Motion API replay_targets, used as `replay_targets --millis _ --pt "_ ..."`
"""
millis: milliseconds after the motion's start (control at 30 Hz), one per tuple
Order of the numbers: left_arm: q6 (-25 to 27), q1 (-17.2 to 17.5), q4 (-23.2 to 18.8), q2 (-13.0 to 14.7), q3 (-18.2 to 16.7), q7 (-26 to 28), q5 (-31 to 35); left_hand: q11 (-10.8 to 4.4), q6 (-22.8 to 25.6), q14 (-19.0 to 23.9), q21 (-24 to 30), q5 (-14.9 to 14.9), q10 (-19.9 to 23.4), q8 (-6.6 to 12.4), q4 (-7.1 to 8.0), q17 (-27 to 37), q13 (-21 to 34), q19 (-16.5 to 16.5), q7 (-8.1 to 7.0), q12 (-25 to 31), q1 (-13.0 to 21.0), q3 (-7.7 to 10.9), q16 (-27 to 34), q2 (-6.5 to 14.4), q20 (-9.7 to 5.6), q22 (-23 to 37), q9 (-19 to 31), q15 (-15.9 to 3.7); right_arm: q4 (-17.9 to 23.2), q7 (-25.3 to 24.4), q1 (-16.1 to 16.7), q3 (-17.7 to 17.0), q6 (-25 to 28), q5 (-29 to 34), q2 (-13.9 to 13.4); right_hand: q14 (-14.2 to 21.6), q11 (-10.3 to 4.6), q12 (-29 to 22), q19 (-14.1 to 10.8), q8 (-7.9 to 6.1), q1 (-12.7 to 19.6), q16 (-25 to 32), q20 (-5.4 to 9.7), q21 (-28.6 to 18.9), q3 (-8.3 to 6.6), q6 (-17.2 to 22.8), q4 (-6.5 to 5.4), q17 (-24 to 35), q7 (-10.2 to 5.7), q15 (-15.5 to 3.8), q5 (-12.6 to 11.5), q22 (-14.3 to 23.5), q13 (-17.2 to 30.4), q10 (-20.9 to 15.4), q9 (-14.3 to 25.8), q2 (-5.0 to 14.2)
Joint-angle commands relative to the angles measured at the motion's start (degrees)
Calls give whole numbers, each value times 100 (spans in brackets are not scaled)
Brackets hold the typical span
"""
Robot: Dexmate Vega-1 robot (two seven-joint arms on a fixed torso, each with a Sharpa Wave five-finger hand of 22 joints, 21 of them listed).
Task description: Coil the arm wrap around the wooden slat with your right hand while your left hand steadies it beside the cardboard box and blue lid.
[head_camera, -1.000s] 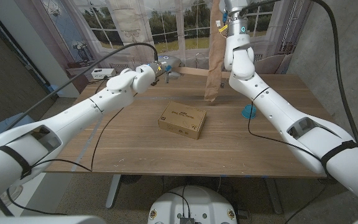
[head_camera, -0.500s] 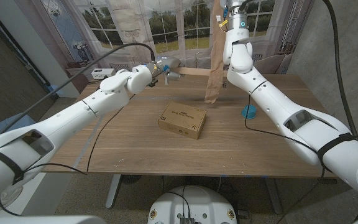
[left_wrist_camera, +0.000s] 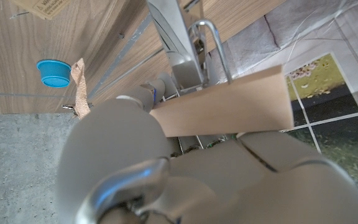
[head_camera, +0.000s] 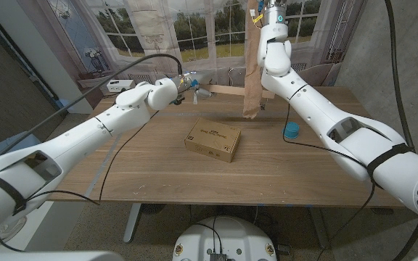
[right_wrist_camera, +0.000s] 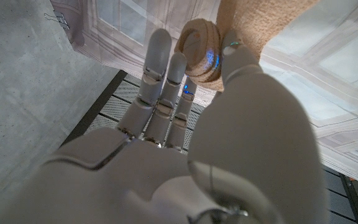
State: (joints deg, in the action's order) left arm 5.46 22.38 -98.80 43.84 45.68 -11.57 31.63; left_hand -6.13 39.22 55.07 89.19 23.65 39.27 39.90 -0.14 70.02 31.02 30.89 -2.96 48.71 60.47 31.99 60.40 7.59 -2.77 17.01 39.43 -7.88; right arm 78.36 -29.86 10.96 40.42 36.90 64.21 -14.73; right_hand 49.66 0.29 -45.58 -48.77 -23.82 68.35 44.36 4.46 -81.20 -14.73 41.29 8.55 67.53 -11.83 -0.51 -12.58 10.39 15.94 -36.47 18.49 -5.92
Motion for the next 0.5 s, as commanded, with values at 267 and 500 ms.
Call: replay_targets --millis 267,500 --pt "-171 674 -431 239 -951 1358 -611 -112 77 -26 35 60 232 68 584 15 3601 -31 5 421 -131 572 52 220 -288 6 14 -231 480 307 634 -162 -4 -627 -386 1629 -209 -4 600 6 1153 -50 575 -40 -111 1202 -6 4 1136 -1216 -43 -29 2231 -1272 827 1283" --pt "-313 789 -519 256 -1172 1660 -765 -124 85 -25 37 70 218 66 580 16 3632 -36 18 434 -131 564 63 221 -292 7 -9 -222 719 332 876 -303 105 -745 -506 1652 -214 7 583 20 1153 -63 565 -41 -127 1216 -5 15 1154 -1214 -42 -36 2237 -1280 814 1272"
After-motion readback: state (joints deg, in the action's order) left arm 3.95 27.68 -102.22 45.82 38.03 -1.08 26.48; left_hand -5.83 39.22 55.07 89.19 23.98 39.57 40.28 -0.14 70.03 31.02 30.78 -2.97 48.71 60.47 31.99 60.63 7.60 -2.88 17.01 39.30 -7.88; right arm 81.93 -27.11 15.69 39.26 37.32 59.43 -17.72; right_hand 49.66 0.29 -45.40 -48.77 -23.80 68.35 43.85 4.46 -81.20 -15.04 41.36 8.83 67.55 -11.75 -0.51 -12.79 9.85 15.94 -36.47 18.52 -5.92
